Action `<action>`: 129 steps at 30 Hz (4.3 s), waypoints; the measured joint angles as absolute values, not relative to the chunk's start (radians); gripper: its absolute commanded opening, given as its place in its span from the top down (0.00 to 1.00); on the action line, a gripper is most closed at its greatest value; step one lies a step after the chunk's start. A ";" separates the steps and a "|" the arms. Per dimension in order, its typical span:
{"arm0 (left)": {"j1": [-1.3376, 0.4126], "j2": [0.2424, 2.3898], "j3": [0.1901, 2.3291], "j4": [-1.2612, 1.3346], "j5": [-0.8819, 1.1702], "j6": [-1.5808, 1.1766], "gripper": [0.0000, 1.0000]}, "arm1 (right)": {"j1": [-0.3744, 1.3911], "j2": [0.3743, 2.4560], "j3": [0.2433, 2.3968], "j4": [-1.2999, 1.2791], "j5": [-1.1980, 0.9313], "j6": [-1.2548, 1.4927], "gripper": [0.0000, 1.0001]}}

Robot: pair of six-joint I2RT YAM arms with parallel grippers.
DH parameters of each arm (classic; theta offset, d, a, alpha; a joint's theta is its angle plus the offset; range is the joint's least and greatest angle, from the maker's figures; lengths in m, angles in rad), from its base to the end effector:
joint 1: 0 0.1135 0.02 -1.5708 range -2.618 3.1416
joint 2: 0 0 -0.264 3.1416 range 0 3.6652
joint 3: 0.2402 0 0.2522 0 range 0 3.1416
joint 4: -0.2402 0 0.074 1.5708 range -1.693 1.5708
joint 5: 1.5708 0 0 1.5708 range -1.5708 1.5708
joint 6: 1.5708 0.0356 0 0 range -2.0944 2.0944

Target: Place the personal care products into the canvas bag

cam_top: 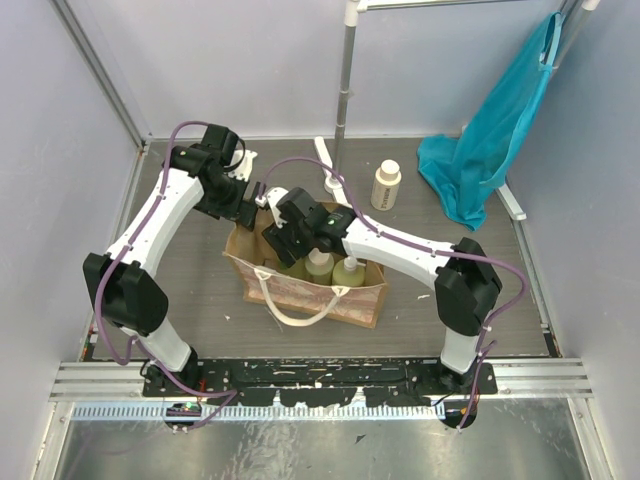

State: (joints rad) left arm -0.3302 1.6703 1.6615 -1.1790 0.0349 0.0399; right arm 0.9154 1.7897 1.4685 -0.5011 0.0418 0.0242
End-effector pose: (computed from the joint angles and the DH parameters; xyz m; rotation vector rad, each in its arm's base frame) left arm 0.3143 -0.1090 0.3324 0.5179 2.7160 -0.1253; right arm 0.2470 0.3188 0.2705 -1.0286 2.1998 0.3865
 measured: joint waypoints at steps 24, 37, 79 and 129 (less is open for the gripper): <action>-0.330 1.670 1.662 -1.176 0.035 0.039 0.02 | 0.875 1.517 1.644 -0.638 0.102 0.038 0.00; -0.330 1.670 1.661 -1.172 0.035 0.040 0.02 | 0.498 1.581 1.671 -0.657 0.250 0.167 0.00; -0.330 1.666 1.649 -1.158 0.010 0.013 0.02 | 0.239 2.261 2.140 -0.958 0.114 0.205 0.09; -0.330 1.704 1.661 -1.158 0.009 0.025 0.02 | 0.239 1.750 2.167 -0.976 -0.286 0.092 0.99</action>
State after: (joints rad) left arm -0.3302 1.7039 1.6611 -1.1576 0.0090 0.0250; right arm 0.2394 1.7496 2.1670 -0.9756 -0.2855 0.0921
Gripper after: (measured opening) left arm 0.978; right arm 0.758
